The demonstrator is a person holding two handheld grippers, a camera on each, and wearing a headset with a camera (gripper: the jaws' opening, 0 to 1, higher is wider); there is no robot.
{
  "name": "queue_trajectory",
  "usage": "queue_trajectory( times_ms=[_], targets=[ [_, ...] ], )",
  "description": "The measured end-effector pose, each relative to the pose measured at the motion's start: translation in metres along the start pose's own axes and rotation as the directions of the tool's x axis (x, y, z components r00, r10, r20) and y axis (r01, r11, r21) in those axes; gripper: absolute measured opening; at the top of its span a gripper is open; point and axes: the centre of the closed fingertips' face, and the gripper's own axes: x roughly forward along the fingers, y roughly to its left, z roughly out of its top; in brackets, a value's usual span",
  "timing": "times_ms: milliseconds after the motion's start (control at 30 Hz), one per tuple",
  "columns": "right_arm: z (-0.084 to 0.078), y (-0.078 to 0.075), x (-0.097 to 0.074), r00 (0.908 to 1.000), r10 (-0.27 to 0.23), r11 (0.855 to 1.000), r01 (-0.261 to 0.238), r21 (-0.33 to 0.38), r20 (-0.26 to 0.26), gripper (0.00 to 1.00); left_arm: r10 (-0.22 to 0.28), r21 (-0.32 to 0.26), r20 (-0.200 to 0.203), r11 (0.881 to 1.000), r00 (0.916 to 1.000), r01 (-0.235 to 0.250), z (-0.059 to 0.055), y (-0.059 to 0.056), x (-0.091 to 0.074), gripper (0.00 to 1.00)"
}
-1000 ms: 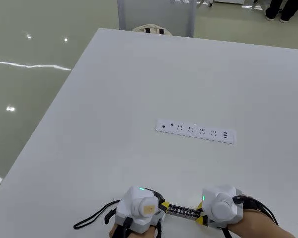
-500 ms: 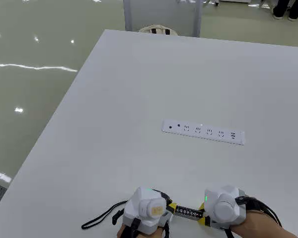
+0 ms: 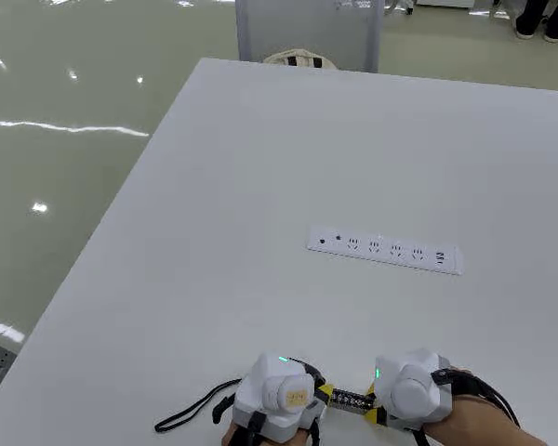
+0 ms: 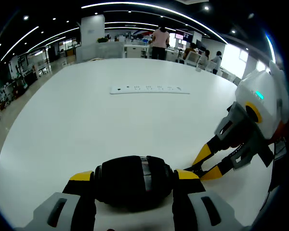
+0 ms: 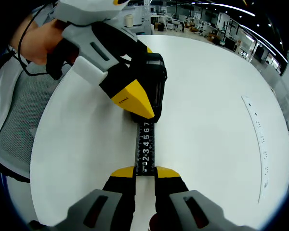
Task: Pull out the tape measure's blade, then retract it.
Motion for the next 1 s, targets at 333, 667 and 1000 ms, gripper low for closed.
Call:
queue_trajectory(
  times_ms=[333,667,1000],
  targets=[
    [0.009,-0.001,0.004,1.0,0.003,1.0,-0.003,-0.004,0.01,0.14,-0.005,0.004,-0.004,1.0,1.0,0.005,0.0,0.0,-0.001,0.61],
    [0.015,-0.001,0.009,0.9999,0.008,1.0,-0.008,-0.009,0.015,0.14,-0.008,0.006,-0.004,1.0,1.0,0.008,0.0,0.0,0.0,0.61],
    [0.023,0.0,0.011,0.9997,0.01,1.0,-0.01,-0.016,0.02,0.14,-0.012,0.008,-0.006,1.0,0.9999,0.012,0.0,-0.001,-0.001,0.61]
  ],
)
